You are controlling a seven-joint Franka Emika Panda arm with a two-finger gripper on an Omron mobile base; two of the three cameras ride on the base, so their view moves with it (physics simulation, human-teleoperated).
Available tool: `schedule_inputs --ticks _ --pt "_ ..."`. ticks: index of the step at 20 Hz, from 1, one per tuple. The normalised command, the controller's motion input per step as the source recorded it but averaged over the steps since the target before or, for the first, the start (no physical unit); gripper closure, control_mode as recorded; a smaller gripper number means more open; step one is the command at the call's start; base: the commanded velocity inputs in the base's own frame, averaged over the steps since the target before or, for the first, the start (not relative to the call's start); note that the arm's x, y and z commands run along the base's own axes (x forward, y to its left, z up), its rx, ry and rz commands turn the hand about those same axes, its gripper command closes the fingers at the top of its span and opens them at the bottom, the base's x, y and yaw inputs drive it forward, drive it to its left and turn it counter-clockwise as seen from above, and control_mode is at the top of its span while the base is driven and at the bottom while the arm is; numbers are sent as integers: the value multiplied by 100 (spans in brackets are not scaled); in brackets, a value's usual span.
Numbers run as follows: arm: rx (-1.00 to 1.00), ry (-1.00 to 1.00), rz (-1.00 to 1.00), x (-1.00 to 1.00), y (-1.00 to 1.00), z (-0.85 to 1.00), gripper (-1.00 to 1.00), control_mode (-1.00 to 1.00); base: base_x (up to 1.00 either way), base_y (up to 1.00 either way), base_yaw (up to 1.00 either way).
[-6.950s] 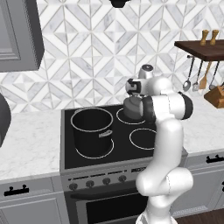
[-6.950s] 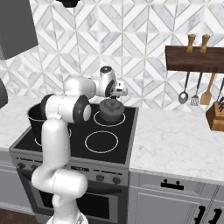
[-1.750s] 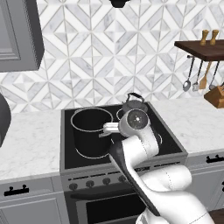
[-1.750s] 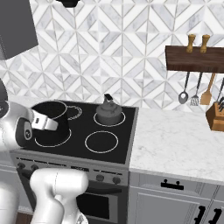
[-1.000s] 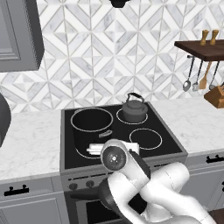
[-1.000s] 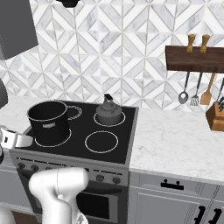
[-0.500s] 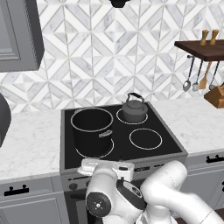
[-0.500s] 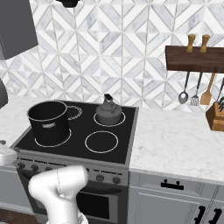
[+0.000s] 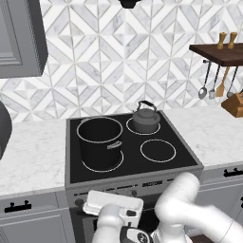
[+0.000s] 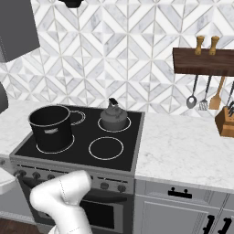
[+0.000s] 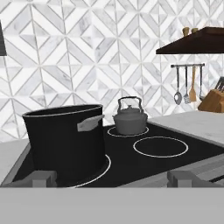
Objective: Pick the kettle from the counter and place it on a stove burner. Then turn the burner on.
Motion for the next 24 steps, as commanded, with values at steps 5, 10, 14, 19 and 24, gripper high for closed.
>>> schedule_inputs --ticks 5,10,14,19,24 --pt "0 -3 0 8 -17 -65 -100 -100 0 0 0" --pt "0 1 0 3 -21 -55 -100 -100 0 0 0" --pt "0 27 0 40 -12 -14 -100 -100 0 0 0" --pt "0 35 1 26 -11 -20 -100 -100 0 0 0" --pt "0 7 0 0 -1 -41 -100 -100 0 0 0"
